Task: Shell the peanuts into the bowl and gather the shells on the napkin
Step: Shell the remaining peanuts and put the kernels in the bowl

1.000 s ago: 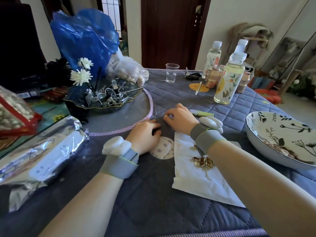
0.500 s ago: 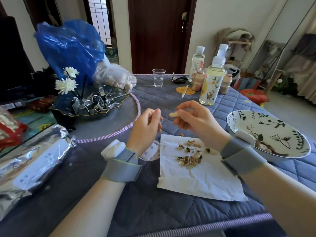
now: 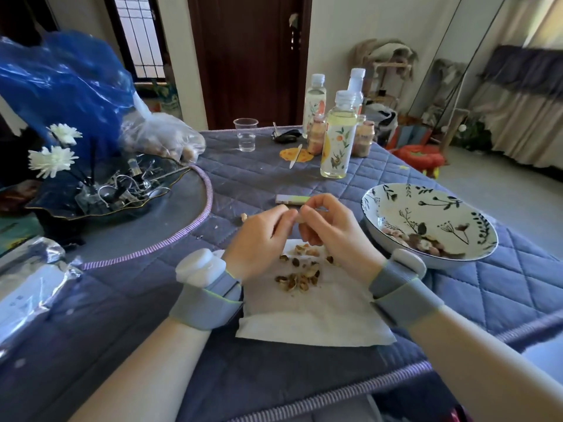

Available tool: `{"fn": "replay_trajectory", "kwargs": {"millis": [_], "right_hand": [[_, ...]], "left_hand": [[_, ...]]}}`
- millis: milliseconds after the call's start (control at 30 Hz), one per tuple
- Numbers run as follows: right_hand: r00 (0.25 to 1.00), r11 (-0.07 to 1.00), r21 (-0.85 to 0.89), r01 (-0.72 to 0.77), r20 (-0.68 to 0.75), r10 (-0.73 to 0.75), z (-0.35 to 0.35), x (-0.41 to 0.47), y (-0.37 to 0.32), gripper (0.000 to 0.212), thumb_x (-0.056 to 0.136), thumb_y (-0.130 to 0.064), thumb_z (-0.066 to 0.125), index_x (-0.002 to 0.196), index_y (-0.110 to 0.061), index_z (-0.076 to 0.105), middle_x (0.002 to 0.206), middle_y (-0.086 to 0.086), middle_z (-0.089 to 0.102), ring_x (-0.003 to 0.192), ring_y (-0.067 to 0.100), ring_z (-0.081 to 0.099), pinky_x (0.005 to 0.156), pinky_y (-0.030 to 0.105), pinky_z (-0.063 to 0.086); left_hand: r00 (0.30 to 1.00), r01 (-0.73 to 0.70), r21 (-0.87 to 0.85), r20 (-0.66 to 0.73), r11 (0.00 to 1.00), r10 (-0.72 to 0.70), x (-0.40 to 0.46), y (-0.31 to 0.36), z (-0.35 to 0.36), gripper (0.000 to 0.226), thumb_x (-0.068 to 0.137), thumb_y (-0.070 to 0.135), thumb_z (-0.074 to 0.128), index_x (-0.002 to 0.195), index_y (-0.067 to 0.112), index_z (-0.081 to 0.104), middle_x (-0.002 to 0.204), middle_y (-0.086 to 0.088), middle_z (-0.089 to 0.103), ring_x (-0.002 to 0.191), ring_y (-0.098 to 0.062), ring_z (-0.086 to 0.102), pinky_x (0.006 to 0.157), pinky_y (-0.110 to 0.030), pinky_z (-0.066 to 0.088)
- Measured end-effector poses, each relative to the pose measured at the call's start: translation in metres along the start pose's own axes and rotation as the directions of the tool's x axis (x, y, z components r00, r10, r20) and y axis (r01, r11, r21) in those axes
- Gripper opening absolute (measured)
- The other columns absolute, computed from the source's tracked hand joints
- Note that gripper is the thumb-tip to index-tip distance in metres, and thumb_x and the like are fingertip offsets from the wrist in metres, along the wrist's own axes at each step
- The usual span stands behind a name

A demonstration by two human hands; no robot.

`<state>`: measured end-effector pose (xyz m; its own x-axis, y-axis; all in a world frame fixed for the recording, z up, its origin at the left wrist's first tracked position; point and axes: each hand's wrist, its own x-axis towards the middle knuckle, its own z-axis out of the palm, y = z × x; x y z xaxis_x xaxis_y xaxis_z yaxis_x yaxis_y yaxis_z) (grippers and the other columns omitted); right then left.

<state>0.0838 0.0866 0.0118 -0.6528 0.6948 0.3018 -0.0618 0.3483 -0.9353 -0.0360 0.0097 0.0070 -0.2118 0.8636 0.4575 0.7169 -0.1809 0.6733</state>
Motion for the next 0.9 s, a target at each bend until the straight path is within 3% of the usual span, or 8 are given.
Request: {"fn": "replay_trajectory", "kwargs": {"millis": [133,267,433,533,633,900], "right_hand": [[0.998,0.986,-0.156,0.057,0.033,-0.052,0.002,-0.002,0.004,0.031,0.094,-0.025,0.044,0.066,-0.013,0.047,0.058,0.002,0.045,0.050,0.006,0.038,0.053,0.017,0.034],[0.992,0.966,-0.230,0.121,-0.002,-0.125,0.007,-0.002,0.008,0.037,0.088,-0.030,0.038,0.060,-0.006,0.041,0.059,0.005,0.035,0.055,0.008,0.031,0.055,0.026,0.027],[0.985,0.967,-0.200,0.157,-0.045,-0.169,0.011,-0.002,0.008,0.042,0.087,-0.026,0.038,0.063,0.008,0.039,0.060,0.010,0.034,0.056,0.010,0.031,0.053,0.024,0.027],[0.985,0.975,-0.156,0.155,-0.051,-0.165,0.011,-0.002,0.008,0.045,0.086,-0.029,0.039,0.065,0.011,0.040,0.061,0.012,0.034,0.057,0.013,0.031,0.055,0.027,0.028],[0.983,0.979,-0.117,0.164,-0.058,-0.172,0.012,-0.002,0.009,0.056,0.080,-0.042,0.039,0.068,0.013,0.040,0.063,0.011,0.035,0.058,0.013,0.031,0.053,0.025,0.028],[0.981,0.977,-0.127,0.173,-0.068,-0.182,0.013,-0.001,0.011,0.057,0.079,-0.042,0.037,0.069,0.014,0.040,0.063,0.010,0.033,0.057,0.012,0.030,0.052,0.023,0.027]], "left_hand": [[0.999,0.052,-0.121,0.008,0.991,-0.051,0.001,0.003,0.002,0.036,0.098,0.025,0.035,0.063,0.024,0.040,0.055,0.005,0.037,0.051,-0.007,0.036,0.055,-0.024,0.029],[0.994,0.110,-0.229,0.034,0.967,-0.105,0.001,0.002,0.005,0.036,0.098,0.026,0.035,0.064,0.019,0.043,0.049,0.009,0.036,0.048,-0.005,0.034,0.052,-0.017,0.028],[0.994,0.101,-0.269,-0.022,0.958,-0.111,0.000,0.006,0.006,0.036,0.088,0.039,0.037,0.059,0.018,0.038,0.054,0.006,0.033,0.052,-0.010,0.030,0.054,-0.029,0.030],[0.995,0.076,-0.279,-0.036,0.957,-0.089,-0.001,0.009,0.007,0.034,0.089,0.037,0.037,0.056,0.028,0.040,0.050,0.009,0.034,0.049,-0.006,0.031,0.052,-0.024,0.031],[0.989,0.119,-0.420,-0.027,0.900,-0.144,-0.001,0.012,0.009,0.039,0.094,0.030,0.038,0.055,0.031,0.045,0.044,0.012,0.035,0.044,-0.004,0.029,0.046,-0.014,0.027],[0.973,0.144,-0.520,-0.081,0.842,-0.216,-0.004,0.020,0.013,0.049,0.098,0.018,0.036,0.051,0.028,0.047,0.045,0.012,0.034,0.048,-0.004,0.029,0.048,-0.018,0.027]]}}
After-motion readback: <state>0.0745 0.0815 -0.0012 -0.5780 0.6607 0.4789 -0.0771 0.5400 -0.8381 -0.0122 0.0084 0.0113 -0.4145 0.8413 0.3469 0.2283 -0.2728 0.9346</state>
